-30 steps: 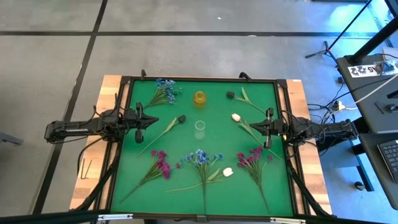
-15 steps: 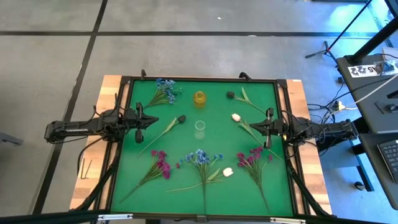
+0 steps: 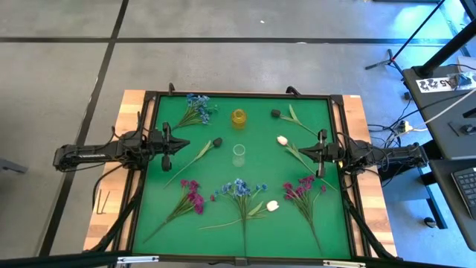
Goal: Sort flowers into vase by color
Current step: Put the top pink tulip into the yellow vase
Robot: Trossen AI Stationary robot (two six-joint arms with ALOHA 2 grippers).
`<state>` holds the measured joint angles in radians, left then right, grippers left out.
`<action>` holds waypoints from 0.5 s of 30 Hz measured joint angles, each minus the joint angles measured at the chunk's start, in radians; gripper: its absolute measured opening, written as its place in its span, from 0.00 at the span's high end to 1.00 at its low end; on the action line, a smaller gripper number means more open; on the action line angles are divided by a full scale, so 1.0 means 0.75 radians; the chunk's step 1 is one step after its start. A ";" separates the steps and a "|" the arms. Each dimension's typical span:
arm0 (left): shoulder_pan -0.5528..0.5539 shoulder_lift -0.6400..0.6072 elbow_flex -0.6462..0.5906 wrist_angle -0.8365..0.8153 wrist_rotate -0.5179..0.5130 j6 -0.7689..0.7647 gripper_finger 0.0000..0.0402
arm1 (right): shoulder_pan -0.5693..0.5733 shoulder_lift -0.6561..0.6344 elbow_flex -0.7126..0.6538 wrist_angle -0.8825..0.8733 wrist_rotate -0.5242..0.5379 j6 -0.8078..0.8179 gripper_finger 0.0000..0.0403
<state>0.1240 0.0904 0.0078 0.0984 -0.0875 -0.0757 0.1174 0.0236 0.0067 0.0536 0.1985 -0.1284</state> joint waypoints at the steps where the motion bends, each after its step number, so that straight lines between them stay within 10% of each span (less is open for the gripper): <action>1: 0.000 0.000 0.000 0.000 0.000 0.000 1.00 | 0.000 0.000 0.000 0.000 0.000 0.000 1.00; 15: 0.000 0.000 0.000 0.029 0.000 0.000 1.00 | 0.000 0.000 0.103 0.153 -0.071 -0.008 1.00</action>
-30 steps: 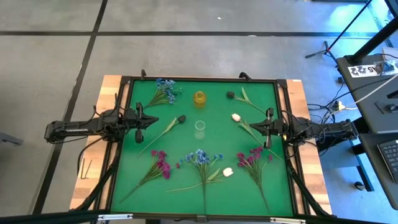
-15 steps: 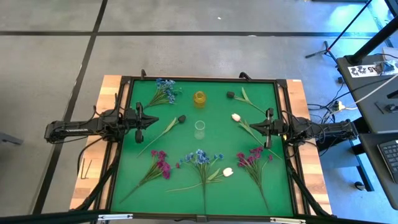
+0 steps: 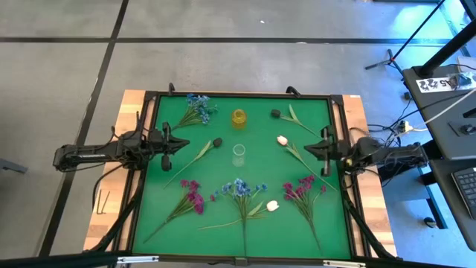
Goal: Sort flowers into vase by color
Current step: Put the top pink tulip into the yellow vase
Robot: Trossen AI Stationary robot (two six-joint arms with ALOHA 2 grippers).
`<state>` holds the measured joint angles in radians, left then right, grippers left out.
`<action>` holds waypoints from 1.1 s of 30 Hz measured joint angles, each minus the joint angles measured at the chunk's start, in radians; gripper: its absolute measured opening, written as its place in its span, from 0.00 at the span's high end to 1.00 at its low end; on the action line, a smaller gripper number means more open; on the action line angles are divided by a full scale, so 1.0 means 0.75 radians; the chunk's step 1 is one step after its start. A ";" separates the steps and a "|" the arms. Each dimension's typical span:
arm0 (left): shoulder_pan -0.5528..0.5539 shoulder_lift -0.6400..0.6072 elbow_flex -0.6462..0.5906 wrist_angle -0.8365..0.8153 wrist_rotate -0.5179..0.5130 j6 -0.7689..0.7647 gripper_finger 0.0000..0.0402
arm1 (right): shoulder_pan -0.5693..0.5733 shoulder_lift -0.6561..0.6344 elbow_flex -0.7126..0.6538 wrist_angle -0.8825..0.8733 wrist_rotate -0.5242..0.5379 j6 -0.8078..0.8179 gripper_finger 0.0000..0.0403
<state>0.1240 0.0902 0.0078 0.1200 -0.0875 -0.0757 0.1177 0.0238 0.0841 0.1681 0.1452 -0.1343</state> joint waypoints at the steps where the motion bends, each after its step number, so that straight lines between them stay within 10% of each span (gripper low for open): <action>1: 0.000 0.000 0.000 0.000 0.000 0.000 1.00 | 0.000 0.000 0.029 -0.010 0.001 -0.002 1.00; 19: 0.000 0.000 0.000 -0.003 -0.031 -0.268 1.00 | 0.000 0.244 0.298 -0.361 0.123 0.123 1.00; 33: 0.000 0.001 0.001 -0.071 -0.071 -0.104 1.00 | 0.000 0.401 0.308 -0.568 0.260 0.311 1.00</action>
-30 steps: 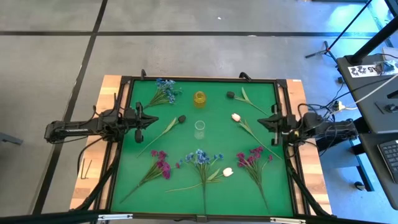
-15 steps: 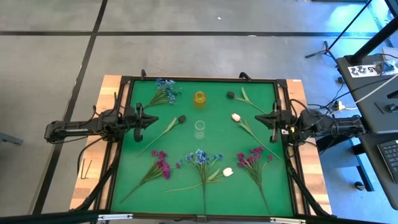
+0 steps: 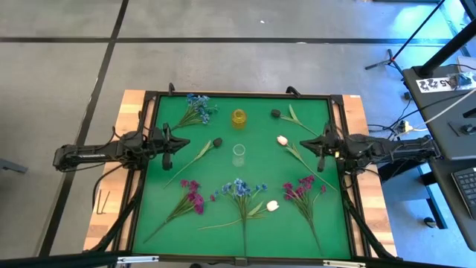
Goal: Sort flowers into vase by color
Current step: Put the top pink tulip into the yellow vase
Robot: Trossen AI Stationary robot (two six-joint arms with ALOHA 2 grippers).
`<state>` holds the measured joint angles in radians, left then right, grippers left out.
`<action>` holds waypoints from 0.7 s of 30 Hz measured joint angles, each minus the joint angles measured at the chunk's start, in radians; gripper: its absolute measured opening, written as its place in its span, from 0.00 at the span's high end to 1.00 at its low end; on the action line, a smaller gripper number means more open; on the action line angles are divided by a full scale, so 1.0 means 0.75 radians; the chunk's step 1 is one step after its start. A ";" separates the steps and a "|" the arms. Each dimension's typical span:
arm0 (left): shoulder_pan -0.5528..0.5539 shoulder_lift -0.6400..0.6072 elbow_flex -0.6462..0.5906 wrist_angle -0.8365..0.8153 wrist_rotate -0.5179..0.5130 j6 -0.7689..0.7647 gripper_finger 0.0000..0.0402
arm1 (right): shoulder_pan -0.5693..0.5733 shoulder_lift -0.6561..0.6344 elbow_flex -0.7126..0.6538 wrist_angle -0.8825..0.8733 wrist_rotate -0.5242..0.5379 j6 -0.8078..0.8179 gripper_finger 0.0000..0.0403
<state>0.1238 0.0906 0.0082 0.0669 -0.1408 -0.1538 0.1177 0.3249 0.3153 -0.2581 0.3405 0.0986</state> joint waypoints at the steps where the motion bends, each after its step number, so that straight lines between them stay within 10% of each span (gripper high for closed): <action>1: 0.000 0.000 0.000 0.000 -0.010 0.017 1.00 | 0.000 0.028 0.015 -0.025 0.001 0.021 1.00; 14: 0.000 0.000 0.000 -0.003 -0.020 0.115 1.00 | 0.000 0.419 0.334 -0.476 -0.003 0.345 0.98; 21: 0.000 0.000 0.000 -0.023 -0.050 0.115 1.00 | 0.000 0.605 0.355 -0.604 -0.106 0.485 0.78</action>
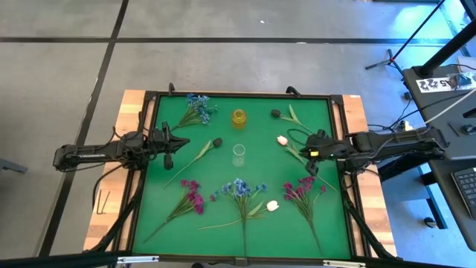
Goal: Sort flowers into vase by color
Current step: Put the top pink tulip into the yellow vase
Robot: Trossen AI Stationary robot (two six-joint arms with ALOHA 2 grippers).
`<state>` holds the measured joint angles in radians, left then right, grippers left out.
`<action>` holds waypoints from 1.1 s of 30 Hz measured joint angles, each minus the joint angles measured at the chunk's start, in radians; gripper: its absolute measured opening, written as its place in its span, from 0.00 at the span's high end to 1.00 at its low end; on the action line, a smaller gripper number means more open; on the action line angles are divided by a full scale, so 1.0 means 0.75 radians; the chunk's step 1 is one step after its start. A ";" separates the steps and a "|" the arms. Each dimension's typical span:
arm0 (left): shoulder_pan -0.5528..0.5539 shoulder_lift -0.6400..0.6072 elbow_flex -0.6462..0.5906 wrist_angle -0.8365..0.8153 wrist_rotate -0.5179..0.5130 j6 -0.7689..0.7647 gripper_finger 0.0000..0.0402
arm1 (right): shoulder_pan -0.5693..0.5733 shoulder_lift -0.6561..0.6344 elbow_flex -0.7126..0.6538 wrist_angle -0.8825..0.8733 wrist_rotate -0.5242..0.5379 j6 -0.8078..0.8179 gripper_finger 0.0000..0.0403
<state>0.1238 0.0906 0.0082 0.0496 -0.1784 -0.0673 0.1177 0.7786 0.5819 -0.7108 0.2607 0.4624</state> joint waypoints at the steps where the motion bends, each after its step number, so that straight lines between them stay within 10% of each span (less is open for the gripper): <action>1: 0.000 0.000 0.000 0.000 -0.018 0.000 1.00 | 0.000 0.029 0.000 0.000 0.000 0.013 0.75; 17: 0.000 0.000 0.000 -0.010 -0.028 -0.007 1.00 | -0.261 0.598 0.000 0.031 -0.015 0.048 0.53; 33: 0.000 0.000 0.000 -0.009 -0.029 -0.011 1.00 | -0.402 0.654 -0.070 0.108 -0.198 -0.066 0.53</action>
<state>0.1238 0.0906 0.0082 0.0425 -0.2005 -0.0754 -0.1838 1.2690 0.5295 -0.6295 0.1120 0.4127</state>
